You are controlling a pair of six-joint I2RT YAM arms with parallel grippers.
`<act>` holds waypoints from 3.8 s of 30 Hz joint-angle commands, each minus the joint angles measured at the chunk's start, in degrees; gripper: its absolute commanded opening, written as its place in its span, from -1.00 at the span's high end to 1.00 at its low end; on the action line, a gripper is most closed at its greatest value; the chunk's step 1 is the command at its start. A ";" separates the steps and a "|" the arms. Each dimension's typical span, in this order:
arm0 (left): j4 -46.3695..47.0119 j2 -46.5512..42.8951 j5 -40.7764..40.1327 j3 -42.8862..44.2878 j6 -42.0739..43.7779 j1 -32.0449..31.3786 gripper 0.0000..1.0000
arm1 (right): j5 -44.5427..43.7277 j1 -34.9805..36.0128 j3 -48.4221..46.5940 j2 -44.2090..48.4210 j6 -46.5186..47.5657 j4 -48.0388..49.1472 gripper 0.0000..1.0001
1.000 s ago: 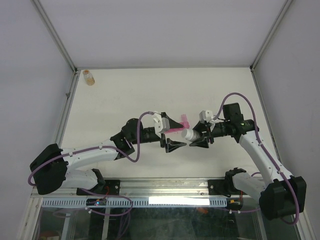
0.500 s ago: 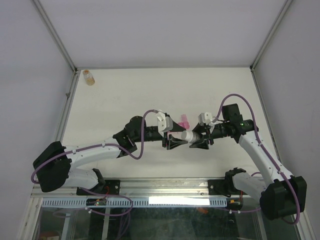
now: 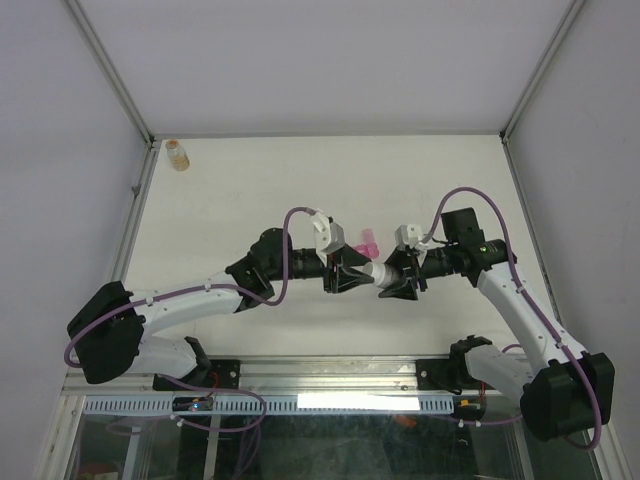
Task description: Sort the pills into containers
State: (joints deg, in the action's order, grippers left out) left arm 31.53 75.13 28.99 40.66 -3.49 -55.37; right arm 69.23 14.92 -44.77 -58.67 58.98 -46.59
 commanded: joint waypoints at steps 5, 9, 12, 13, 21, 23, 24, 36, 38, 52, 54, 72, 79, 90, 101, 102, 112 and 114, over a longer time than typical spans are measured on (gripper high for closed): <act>5.08 -1.65 -11.29 -1.96 -38.35 -0.31 1.00 | -4.32 0.14 -1.27 0.72 -8.21 9.58 1.00; -1.72 -2.79 -18.02 0.18 -41.76 -2.45 1.00 | -4.77 0.13 -1.28 0.58 -9.02 10.09 1.00; -5.28 -3.02 -19.35 1.93 -39.37 -3.33 1.00 | -4.51 0.16 -1.28 0.58 -9.22 10.00 1.00; -5.14 -3.02 -19.09 2.07 -38.76 -3.34 1.00 | -4.36 0.12 -1.28 0.51 -9.19 9.95 1.00; -1.28 -5.96 -20.33 -0.02 -35.04 -3.34 -0.60 | -2.82 0.12 -1.79 -0.23 -7.16 7.75 1.00; -1.51 -7.17 -22.75 -0.96 -33.63 -3.34 -0.93 | -2.62 0.14 -1.87 -0.34 -6.62 7.11 1.00; -1.44 -7.95 -23.78 -1.64 -32.72 -3.25 -0.98 | -2.43 0.12 -1.96 -0.45 -6.14 6.76 1.00; 8.31 -14.78 -5.24 -14.32 10.91 -1.49 -0.98 | 1.05 0.11 1.29 0.69 5.58 3.88 1.00; 9.30 -13.13 -1.81 -13.92 16.33 -1.41 -0.98 | 1.32 0.16 2.48 1.06 8.84 3.74 1.00; 1.44 0.48 5.30 -0.71 18.29 0.09 -0.39 | 0.63 0.21 3.85 1.87 12.62 3.63 1.00; 2.33 0.44 5.33 -0.99 17.73 0.08 -0.34 | 0.64 0.21 3.90 1.83 12.52 3.69 1.00; 3.53 2.06 5.10 -0.61 13.71 0.10 0.03 | 0.60 0.29 3.61 1.81 11.44 3.78 1.00; 4.69 2.40 5.20 -0.82 11.61 0.09 0.52 | 0.51 0.29 3.55 1.84 11.25 3.86 1.00; 6.54 0.46 3.54 -2.39 -5.94 0.07 1.00 | 0.41 0.25 3.21 1.48 9.02 4.62 1.00; -2.91 -1.41 -8.01 -0.13 -32.55 -1.84 1.00 | 0.17 0.23 2.92 0.60 6.70 5.63 1.00; -3.19 -1.67 -8.43 0.13 -32.97 -2.17 1.00 | 0.17 0.20 2.98 0.58 6.63 5.59 1.00; -5.42 -1.69 -6.19 1.27 -30.33 -2.72 -0.29 | 0.29 0.12 3.03 0.49 6.32 5.67 1.00; -6.36 -2.21 -6.88 0.93 -29.12 -2.72 -0.47 | 0.29 0.09 2.97 0.48 6.32 5.62 1.00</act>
State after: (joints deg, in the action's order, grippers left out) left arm 25.08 75.61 21.34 39.44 -33.45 -57.43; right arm 68.18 15.20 -40.45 -58.19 65.47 -43.03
